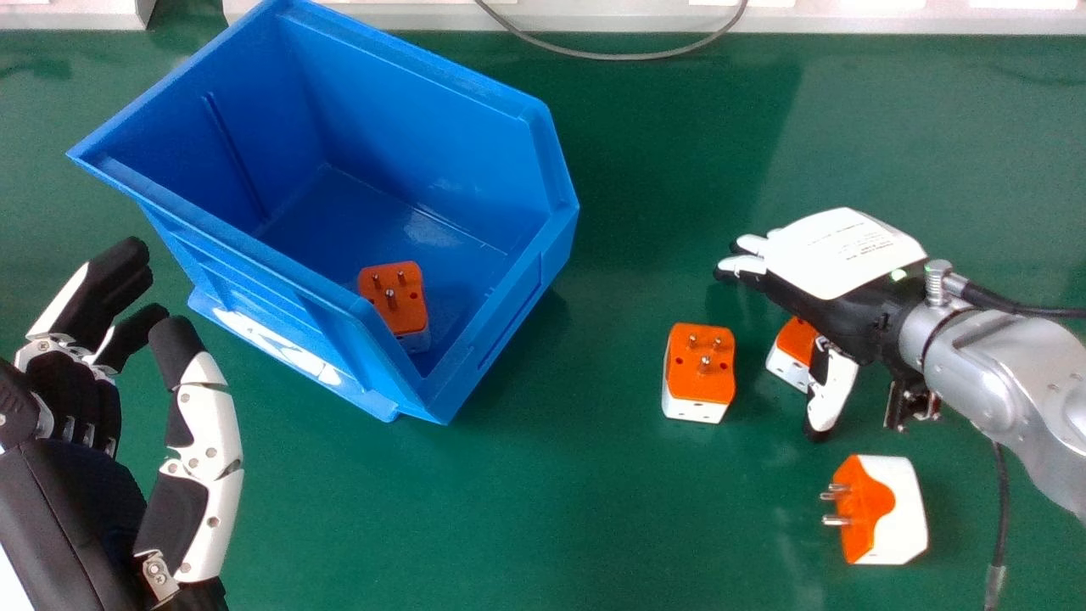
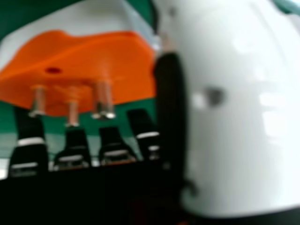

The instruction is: Pick all objects and put in blue box

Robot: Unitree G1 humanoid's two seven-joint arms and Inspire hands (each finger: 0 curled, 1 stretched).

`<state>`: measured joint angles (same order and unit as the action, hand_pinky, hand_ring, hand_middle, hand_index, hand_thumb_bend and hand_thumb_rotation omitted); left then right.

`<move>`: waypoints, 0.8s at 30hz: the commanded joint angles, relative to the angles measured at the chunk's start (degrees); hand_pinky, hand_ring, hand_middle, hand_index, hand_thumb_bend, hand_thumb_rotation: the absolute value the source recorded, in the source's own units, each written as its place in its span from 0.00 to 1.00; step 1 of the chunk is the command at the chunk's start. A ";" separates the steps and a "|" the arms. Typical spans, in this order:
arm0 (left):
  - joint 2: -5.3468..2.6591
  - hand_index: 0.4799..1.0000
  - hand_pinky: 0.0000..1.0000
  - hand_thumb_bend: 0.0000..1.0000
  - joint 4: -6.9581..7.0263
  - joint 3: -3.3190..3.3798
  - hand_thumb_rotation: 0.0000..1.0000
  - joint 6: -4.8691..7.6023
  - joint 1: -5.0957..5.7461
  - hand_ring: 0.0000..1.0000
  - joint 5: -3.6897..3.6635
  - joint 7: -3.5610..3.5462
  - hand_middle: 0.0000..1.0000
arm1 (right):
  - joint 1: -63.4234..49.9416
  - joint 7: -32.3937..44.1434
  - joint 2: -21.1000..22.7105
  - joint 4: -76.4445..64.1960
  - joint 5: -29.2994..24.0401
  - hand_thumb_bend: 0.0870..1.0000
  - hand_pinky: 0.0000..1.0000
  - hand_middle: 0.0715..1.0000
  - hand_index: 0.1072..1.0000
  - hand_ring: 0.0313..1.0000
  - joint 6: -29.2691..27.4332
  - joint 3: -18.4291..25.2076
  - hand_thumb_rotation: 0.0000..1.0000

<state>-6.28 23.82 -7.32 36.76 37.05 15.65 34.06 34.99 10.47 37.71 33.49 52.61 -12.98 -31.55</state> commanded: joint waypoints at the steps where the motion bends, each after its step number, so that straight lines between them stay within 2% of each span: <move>1: -4.22 0.50 0.68 0.24 1.71 -0.49 0.00 0.41 1.05 0.73 -0.15 0.07 0.72 | 0.90 0.31 1.13 1.92 2.21 0.99 0.81 0.99 0.88 1.00 1.45 -0.52 0.10; 5: -4.24 0.50 0.68 0.24 1.80 -0.48 0.00 0.30 1.11 0.73 0.23 0.10 0.72 | 1.61 -1.18 1.73 3.63 2.23 1.00 0.83 1.00 0.88 1.00 0.38 -1.01 0.11; 11: -4.21 0.50 0.69 0.24 1.77 -0.66 0.00 0.21 0.95 0.74 -0.30 -0.14 0.72 | 2.45 -2.07 2.20 5.11 2.33 1.00 0.83 1.00 0.89 1.00 -0.54 -1.58 0.11; 16: -4.25 0.49 0.68 0.25 1.75 -0.62 0.00 0.12 0.76 0.74 -0.33 -0.18 0.72 | 2.96 -2.78 2.60 6.05 1.93 1.00 0.83 1.00 0.89 1.00 -1.67 -1.63 0.11; 18: -4.21 0.50 0.68 0.24 1.85 -0.48 0.00 -0.11 0.75 0.74 -0.05 -0.19 0.72 | 3.06 -2.86 2.79 6.04 1.69 1.00 0.83 1.00 0.89 1.00 -2.04 -1.40 0.10; 21: -4.16 0.50 0.69 0.24 1.89 -0.39 0.00 -0.16 0.53 0.74 -0.19 -0.25 0.72 | 3.12 -2.63 3.36 5.62 0.91 1.00 0.84 1.00 0.89 1.00 -2.96 -0.83 0.10; 23: -4.22 0.49 0.68 0.24 1.94 -0.33 0.00 -0.32 0.43 0.74 0.10 -0.18 0.72 | 3.17 -2.27 3.72 5.35 0.72 0.99 0.84 1.00 0.90 1.00 -3.36 -0.67 0.10; 24: -4.20 0.49 0.68 0.24 1.96 -0.39 0.00 -0.34 0.38 0.73 -0.07 -0.22 0.72 | 3.13 -2.07 3.88 5.19 0.65 0.99 0.84 1.00 0.90 1.00 -3.50 -0.60 0.10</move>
<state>-6.28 23.94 -7.32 36.18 37.05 15.57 33.81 37.50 8.08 38.51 38.22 52.35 -17.03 -32.99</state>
